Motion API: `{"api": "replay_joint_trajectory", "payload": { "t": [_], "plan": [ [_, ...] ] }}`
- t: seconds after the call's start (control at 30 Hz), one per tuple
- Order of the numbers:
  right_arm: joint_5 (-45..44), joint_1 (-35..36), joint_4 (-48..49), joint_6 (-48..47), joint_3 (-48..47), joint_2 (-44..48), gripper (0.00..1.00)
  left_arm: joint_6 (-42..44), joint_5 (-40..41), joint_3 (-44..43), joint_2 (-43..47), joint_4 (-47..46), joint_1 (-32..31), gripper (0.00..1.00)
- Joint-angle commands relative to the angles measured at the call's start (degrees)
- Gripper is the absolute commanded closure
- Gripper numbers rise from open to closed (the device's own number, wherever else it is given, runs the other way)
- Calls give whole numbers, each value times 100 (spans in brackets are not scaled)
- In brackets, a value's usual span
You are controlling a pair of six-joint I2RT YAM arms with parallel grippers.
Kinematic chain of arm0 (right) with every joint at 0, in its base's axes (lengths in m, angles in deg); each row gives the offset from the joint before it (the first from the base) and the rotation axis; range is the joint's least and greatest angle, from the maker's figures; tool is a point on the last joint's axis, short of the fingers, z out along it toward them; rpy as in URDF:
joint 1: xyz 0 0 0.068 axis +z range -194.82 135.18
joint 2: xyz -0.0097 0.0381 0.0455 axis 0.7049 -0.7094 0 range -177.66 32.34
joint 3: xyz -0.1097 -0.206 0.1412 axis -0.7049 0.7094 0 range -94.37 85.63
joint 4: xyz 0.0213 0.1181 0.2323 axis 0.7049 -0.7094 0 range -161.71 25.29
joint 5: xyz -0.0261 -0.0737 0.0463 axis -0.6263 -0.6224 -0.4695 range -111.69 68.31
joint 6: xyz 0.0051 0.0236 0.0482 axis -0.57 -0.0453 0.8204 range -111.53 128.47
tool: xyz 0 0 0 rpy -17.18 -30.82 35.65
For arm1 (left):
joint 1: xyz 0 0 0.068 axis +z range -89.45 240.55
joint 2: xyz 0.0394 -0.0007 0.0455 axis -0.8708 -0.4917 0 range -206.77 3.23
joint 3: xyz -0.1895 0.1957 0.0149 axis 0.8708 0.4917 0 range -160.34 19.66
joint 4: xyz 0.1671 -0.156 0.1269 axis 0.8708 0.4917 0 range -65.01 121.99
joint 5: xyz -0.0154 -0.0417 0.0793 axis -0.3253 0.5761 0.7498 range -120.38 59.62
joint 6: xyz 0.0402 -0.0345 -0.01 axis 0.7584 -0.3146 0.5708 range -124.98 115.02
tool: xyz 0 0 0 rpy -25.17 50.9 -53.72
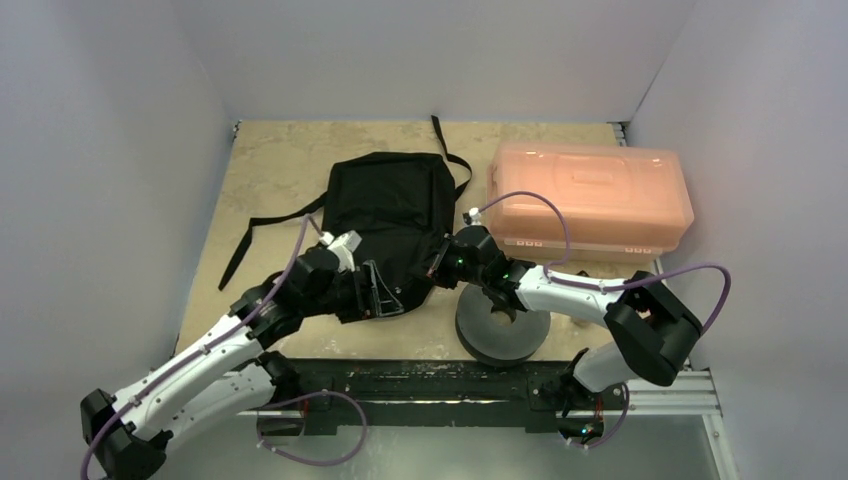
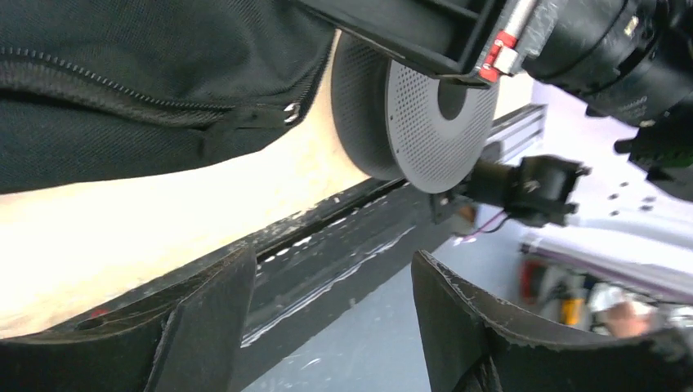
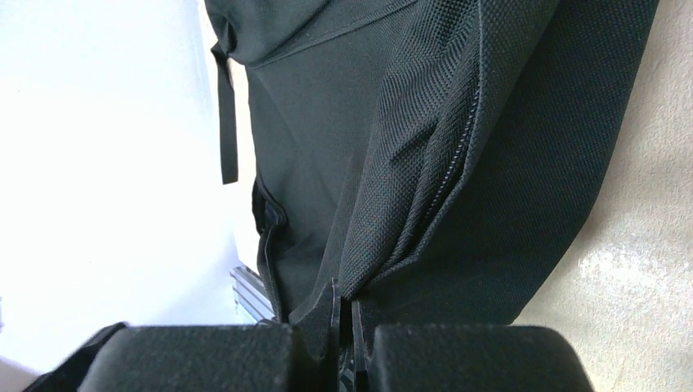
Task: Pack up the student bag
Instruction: Zip the student bag at the center of the board.
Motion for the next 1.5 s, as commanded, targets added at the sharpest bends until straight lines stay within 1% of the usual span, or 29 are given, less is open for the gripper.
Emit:
{"api": "replay_joint_trajectory", "payload": {
  "t": [0.0, 0.07, 0.13, 0.2, 0.27, 0.33, 0.37, 0.43, 0.5, 0.6, 0.67, 0.77, 0.83, 0.87, 0.9, 1.03, 1.07, 1.13, 1.2, 1.3, 1.37, 1.4, 1.47],
  "plan": [
    [298, 45, 348, -238, -231, 6, 100, 1532, 1213, -1285, -581, 1338, -386, 30],
    [342, 44, 378, -435, -188, 33, 100, 2078, 1227, -1870, -966, 1818, -380, 30],
    [339, 44, 412, -597, -137, 69, 100, 2769, 1013, -2339, -1325, 2162, -379, 28],
    [354, 44, 434, -724, -120, 88, 100, 3338, 783, -2813, -1734, 2550, -338, 22],
    [385, 46, 475, -786, -104, 96, 100, 3910, 212, -3206, -2217, 2845, -162, 20],
    [449, 44, 569, -812, -73, 118, 100, 4336, -580, -3352, -2600, 2891, 134, 20],
    [481, 44, 605, -829, -66, 119, 100, 4492, -888, -3387, -2769, 2900, 269, 22],
    [543, 44, 651, -871, -60, 120, 100, 4779, -1019, -3484, -3094, 2978, 387, 30],
    [574, 44, 686, -886, -35, 133, 100, 4969, -967, -3567, -3362, 3031, 418, 39],
    [601, 44, 696, -916, -6, 162, 100, 5071, -832, -3577, -3589, 2991, 436, 45],
    [595, 44, 667, -961, -10, 180, 100, 5091, -850, -3520, -3642, 2883, 447, 53],
    [590, 44, 635, -993, -24, 205, 100, 5049, -929, -3442, -3677, 2693, 456, 60],
    [586, 44, 630, -1013, -29, 212, 100, 4997, -722, -3471, -3701, 2723, 456, 64],
    [574, 44, 618, -1023, -36, 216, 100, 4970, -596, -3482, -3666, 2732, 456, 63],
    [572, 44, 617, -1028, -30, 204, 100, 4965, -514, -3503, -3621, 2754, 452, 60],
    [598, 44, 633, -1041, -31, 197, 100, 4929, 205, -3783, -3486, 3102, 496, 45],
    [599, 44, 634, -1038, -36, 190, 100, 4947, 363, -3870, -3487, 3200, 541, 40],
    [607, 44, 634, -1053, -45, 190, 100, 5000, 163, -3963, -3518, 3241, 723, 30],
    [624, 44, 643, -1055, -54, 183, 100, 5063, -229, -4037, -3662, 3252, 858, 24],
    [642, 44, 643, -1068, -78, 190, 100, 5202, -960, -4082, -4004, 3234, 886, 23],
    [650, 44, 628, -1081, -87, 197, 100, 5244, -1212, -4057, -4211, 3141, 891, 25],
    [656, 44, 626, -1091, -90, 199, 100, 5259, -1246, -4040, -4276, 3112, 887, 27],
    [659, 44, 617, -1099, -87, 207, 100, 5278, -1292, -4034, -4383, 3087, 886, 36]
  ]
}}
